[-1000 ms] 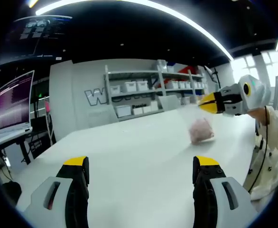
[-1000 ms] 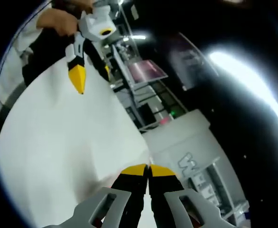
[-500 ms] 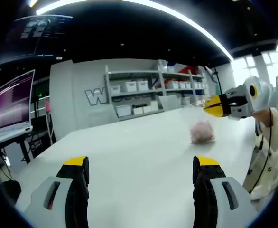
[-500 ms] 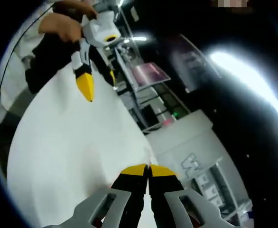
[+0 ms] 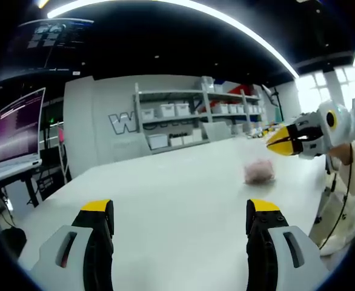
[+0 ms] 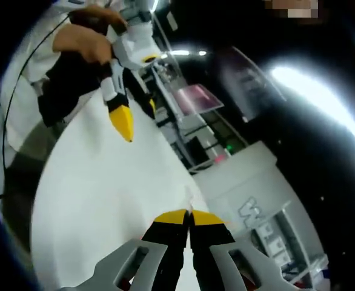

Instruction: Open the resealable bag by pulling the two sides of the seal apart until the entire bag opening is separated and visibly accessible.

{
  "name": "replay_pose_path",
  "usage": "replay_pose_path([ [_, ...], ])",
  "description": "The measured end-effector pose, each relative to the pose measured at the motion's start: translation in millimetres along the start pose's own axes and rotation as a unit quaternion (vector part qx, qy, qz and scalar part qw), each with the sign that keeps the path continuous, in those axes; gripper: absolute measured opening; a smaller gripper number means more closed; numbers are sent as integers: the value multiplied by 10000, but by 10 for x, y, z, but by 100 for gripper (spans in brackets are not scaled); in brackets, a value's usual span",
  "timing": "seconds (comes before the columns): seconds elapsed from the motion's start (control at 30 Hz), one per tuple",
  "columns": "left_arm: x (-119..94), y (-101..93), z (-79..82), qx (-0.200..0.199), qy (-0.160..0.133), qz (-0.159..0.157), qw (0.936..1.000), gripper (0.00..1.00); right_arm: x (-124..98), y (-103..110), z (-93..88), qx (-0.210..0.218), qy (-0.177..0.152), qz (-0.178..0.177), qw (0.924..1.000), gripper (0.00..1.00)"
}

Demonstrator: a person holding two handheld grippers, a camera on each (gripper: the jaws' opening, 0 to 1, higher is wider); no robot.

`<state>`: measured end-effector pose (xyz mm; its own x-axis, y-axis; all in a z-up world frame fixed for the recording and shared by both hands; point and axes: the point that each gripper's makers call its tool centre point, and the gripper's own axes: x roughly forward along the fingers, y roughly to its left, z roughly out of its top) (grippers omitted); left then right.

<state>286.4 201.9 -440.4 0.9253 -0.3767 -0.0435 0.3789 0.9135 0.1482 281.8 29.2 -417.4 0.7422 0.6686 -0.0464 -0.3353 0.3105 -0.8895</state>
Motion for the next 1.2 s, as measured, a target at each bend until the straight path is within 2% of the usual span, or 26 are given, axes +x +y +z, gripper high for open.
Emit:
replay_pose_path([
  [0.4,-37,-5,-17,-6,-4,17,10000,90,-61,195,50,123,-28,214,9997,0],
  [0.63,-54,-19,-18,-2,-5,15,10000,90,-94,338,6,271,67,374,9989,0],
  [1.2,-66,-44,6,41,-18,-16,10000,89,-132,558,38,518,47,615,9968,0],
])
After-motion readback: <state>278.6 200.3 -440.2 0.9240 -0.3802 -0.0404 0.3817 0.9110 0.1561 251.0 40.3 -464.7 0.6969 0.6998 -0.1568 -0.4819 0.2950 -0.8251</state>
